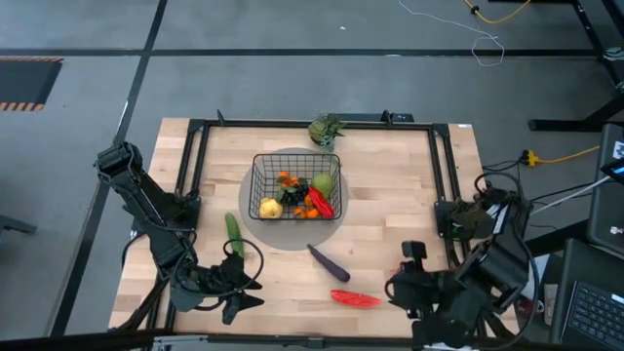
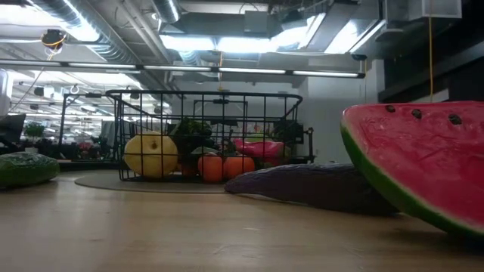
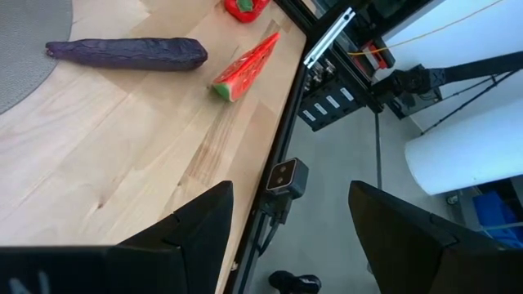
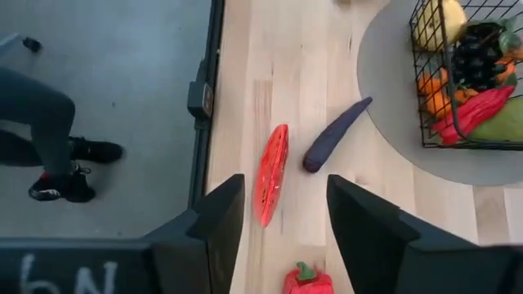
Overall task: Build produce basket
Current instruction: Put the red bell pepper into the black wire basket
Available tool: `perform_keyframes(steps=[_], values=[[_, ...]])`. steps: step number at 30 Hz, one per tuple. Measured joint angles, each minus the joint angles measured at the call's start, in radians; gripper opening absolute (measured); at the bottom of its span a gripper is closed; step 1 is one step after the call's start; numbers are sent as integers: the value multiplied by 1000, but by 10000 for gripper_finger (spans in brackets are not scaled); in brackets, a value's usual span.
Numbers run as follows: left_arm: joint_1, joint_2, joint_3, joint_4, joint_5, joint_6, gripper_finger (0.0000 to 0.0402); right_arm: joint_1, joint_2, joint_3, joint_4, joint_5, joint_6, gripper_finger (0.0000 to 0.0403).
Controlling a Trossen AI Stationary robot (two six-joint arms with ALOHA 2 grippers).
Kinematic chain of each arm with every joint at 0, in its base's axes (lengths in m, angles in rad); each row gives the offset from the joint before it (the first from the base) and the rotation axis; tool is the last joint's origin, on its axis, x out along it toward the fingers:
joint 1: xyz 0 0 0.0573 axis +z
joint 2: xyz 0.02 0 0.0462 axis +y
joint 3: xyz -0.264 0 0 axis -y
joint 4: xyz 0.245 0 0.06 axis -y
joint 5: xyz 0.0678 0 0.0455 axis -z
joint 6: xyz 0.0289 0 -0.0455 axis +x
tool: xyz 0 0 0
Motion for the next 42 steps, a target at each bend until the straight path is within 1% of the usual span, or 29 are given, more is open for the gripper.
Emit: perform_keyframes(steps=[2, 4, 7, 11, 15, 18, 20, 22, 25, 27, 29, 34, 38, 42], values=[[0, 0, 0, 0, 0, 0, 240, 0, -9, -27, 0, -8, 0, 176], [0, 0, 0, 0, 0, 0, 240, 0, -22, -83, 0, -35, 2, 176], [0, 0, 0, 0, 0, 0, 240, -7, -52, -210, -1, -77, 30, 176], [0, 0, 0, 0, 0, 0, 240, -12, -95, -396, -1, -167, 108, 176], [0, 0, 0, -1, 0, 0, 240, -11, -136, -571, -2, -138, 197, 177], [4, 0, 0, -3, 0, 0, 240, -7, -160, -692, 16, -135, 262, 177], [10, 0, 0, -12, 0, 0, 240, -7, -175, -771, 68, -133, 298, 177], [17, 0, 0, -25, 0, 0, 240, -7, -184, -846, 162, -146, 310, 177], [27, 0, 0, -28, 0, 1, 240, -7, -192, -940, 311, -186, 293, 177], [34, 0, 0, -33, 0, 1, 240, -8, -193, -985, 378, -197, 291, 177], [39, 0, 0, -35, 0, 1, 240, -8, -193, -1027, 422, -217, 293, 177], [42, 0, 0, -41, 0, 1, 240, -8, -193, -1117, 540, -210, 286, 177], [42, 0, 0, -43, 0, 1, 240, -10, -192, -1192, 599, -240, 269, 177], [42, 0, 0, -43, 0, 1, 240, -10, -192, -1238, 658, -244, 271, 177]])
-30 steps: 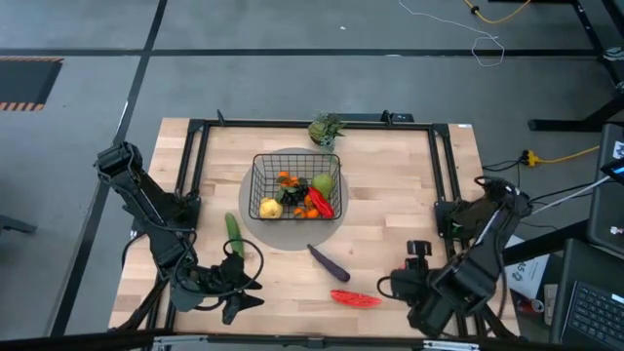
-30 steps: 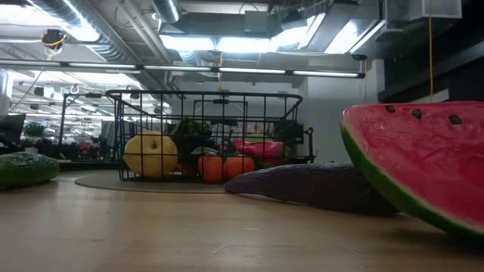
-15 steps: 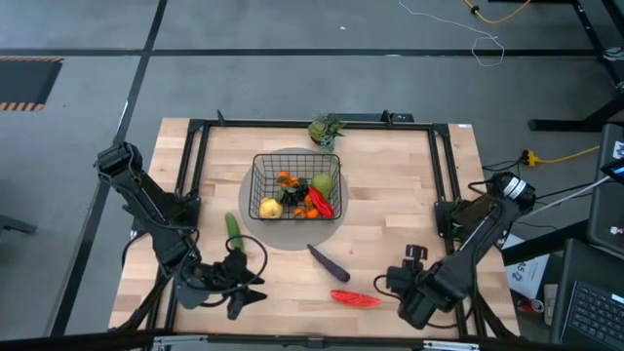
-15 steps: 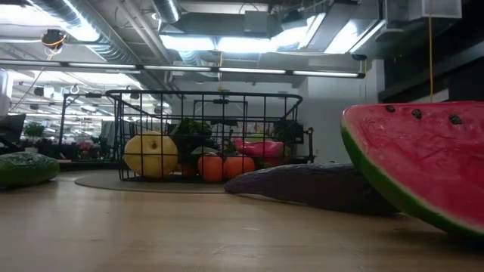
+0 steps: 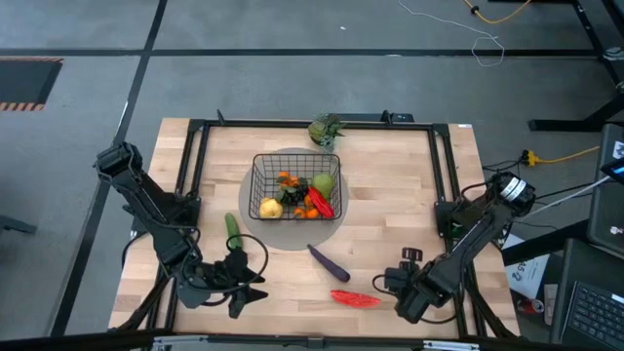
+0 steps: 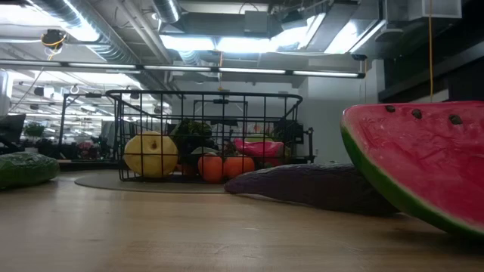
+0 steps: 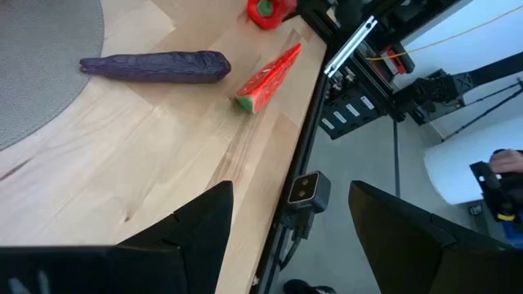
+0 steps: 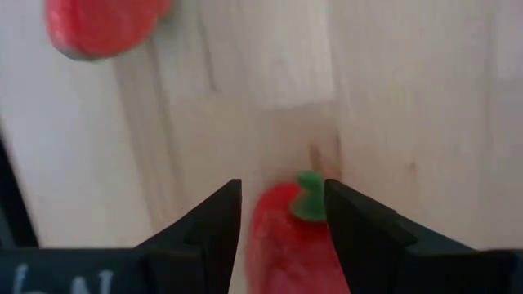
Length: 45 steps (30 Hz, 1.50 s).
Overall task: Build produce basket
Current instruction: Put the red bell pepper into the black wire basket
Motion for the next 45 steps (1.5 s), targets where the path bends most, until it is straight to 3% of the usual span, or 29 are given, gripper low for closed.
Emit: perform_keyframes(steps=[10, 23, 27, 34, 45], values=[[0, 0, 0, 0, 0, 0, 240, -4, 0, -34, 21, 1, 1, 177], [0, 0, 0, -1, 0, 0, 240, -7, 3, -113, 43, -54, 128, 174], [0, 0, 0, -1, 0, 0, 240, -7, 3, -113, 43, -63, 142, 137], [0, 0, 0, -1, 0, 0, 240, -10, 3, -113, 37, -63, 217, 11], [0, 0, 0, -2, 0, 0, 240, -11, 3, -98, 32, -63, 259, 4]])
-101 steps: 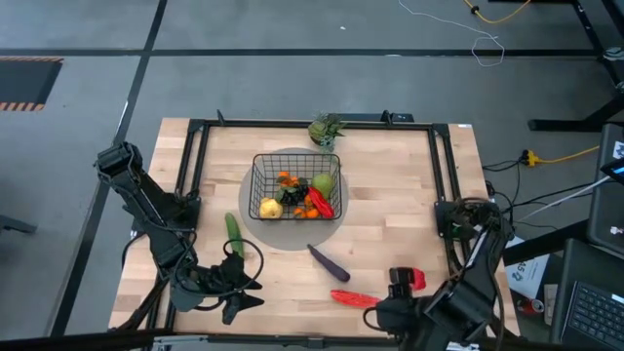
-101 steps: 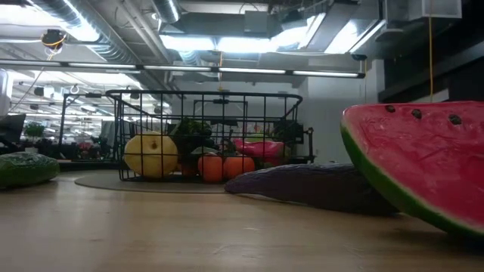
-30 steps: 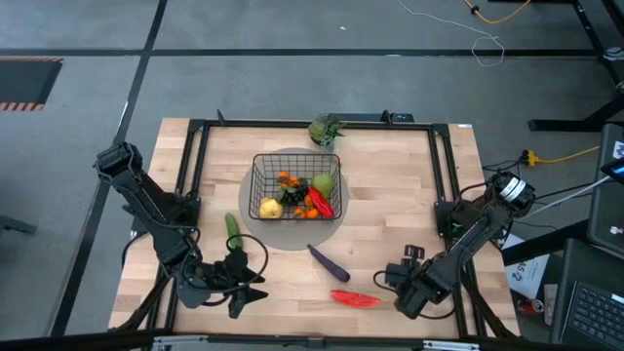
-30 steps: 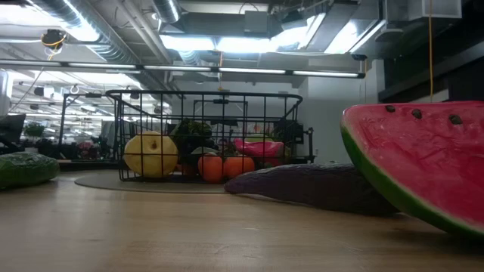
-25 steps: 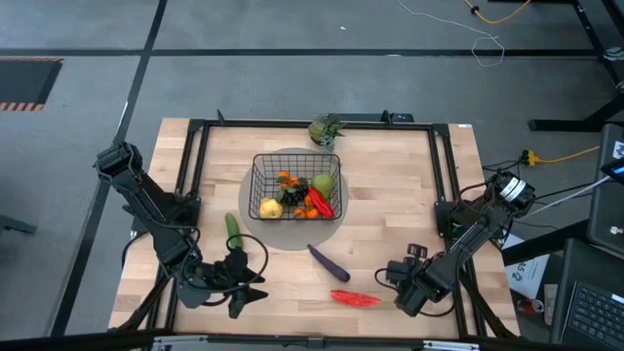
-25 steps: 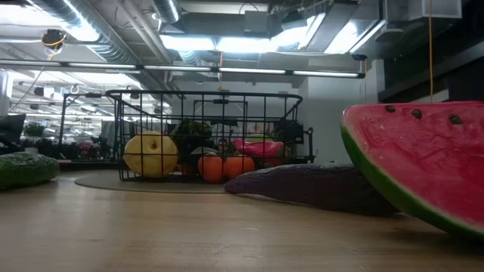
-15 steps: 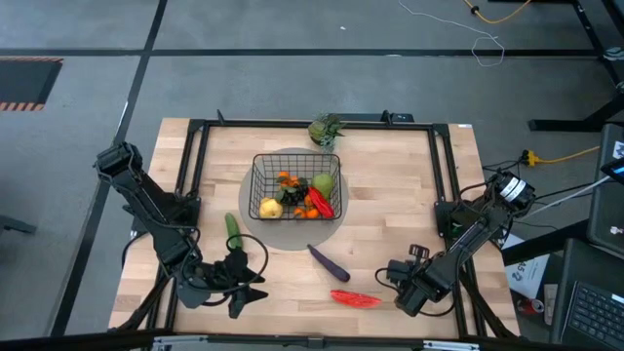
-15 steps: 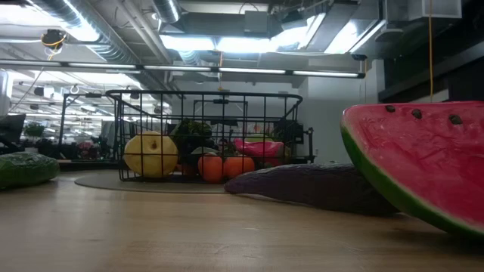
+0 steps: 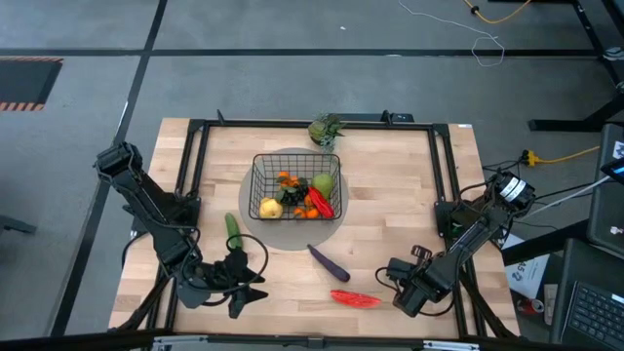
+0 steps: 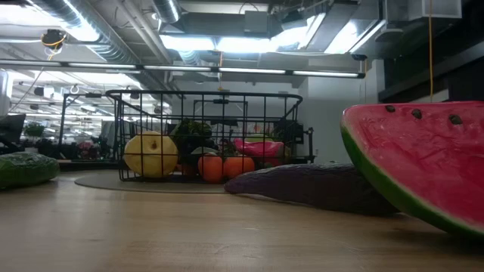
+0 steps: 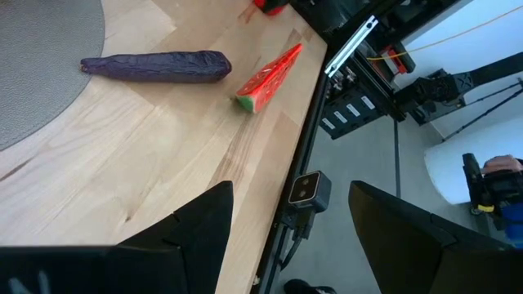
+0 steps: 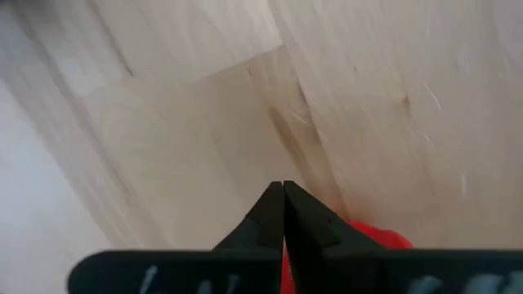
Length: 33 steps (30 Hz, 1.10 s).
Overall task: Build produce basket
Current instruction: Put the red bell pepper into the black wire basket
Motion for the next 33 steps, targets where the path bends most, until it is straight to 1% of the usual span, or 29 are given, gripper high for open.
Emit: perform_keyframes(steps=[4, 10, 12, 15, 17, 19, 21, 23, 30, 33], values=[[0, 0, 0, 0, 0, 1, 240, 0, 0, 7, 13, 0, 3, 15], [0, 0, 0, 0, 0, 25, 240, -38, 0, 8, 173, 3, 16, 19], [0, 0, 0, 0, 0, 25, 240, -53, 0, 9, 197, 4, -37, 16], [0, 0, 0, 0, 0, 25, 240, -74, 0, 9, 182, -6, -111, 10], [0, 0, 0, 0, 0, 24, 240, -97, 0, 9, 151, -82, -104, 11], [0, 0, 0, 0, 0, 24, 240, -126, 0, 9, 115, -186, -85, 19], [0, 0, 0, 0, 0, 24, 240, -147, 0, 9, 102, -260, -85, 34], [0, 0, 0, 0, 0, 25, 240, -160, 0, 9, 104, -302, -118, 55], [0, 0, 0, 0, 0, 25, 239, -199, 0, 9, 96, -306, -249, 152], [0, 0, 0, 0, 0, 25, 239, -203, 0, 9, 39, -348, -335, 185]])
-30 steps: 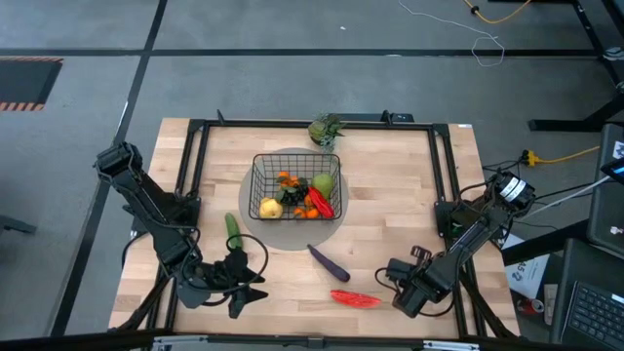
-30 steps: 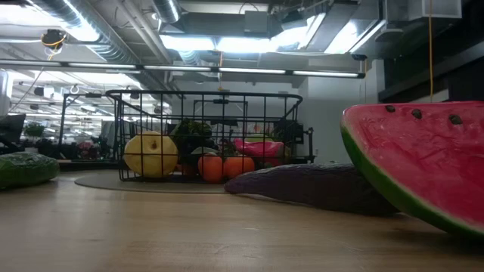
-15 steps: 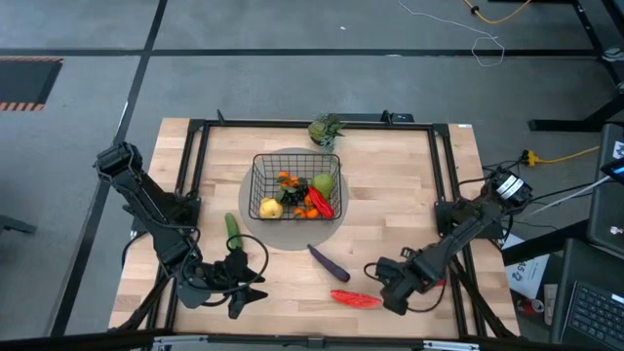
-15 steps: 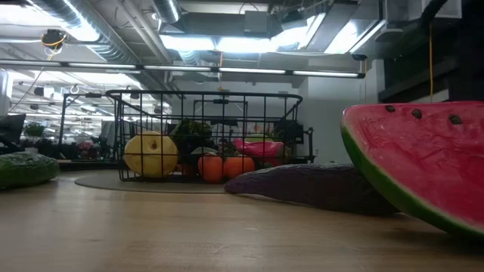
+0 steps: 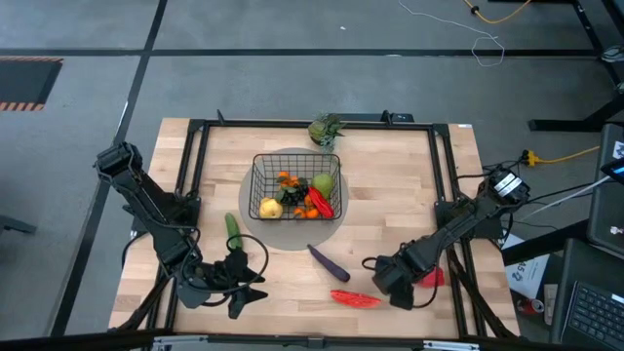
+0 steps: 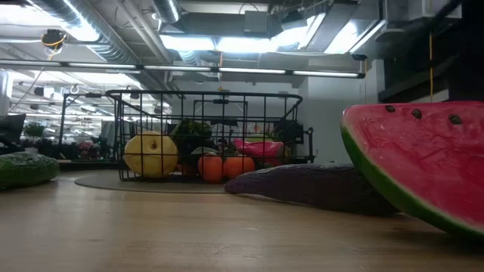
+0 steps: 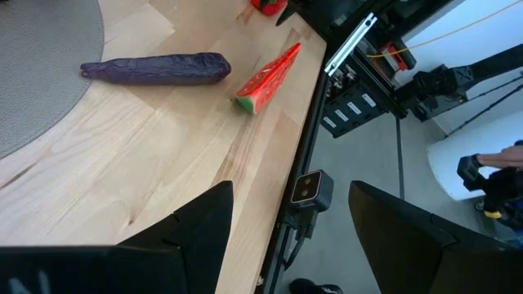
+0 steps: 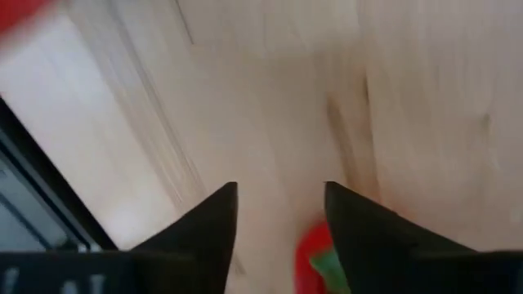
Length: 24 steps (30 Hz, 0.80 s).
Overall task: Build produce basket
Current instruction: Put the red bell pepper into the black wire basket
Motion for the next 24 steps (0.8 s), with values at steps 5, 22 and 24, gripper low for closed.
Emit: perform_keyframes(steps=[5, 22, 24], values=[[0, 0, 0, 0, 0, 0, 239, 0, 0, 0, -117, -43, -89, 203], [0, 0, 0, 0, 0, 2, 239, 1, 0, -6, -165, -34, -320, 178], [0, 0, 0, 0, 0, 2, 239, 2, 1, -8, -169, -34, -320, 165]])
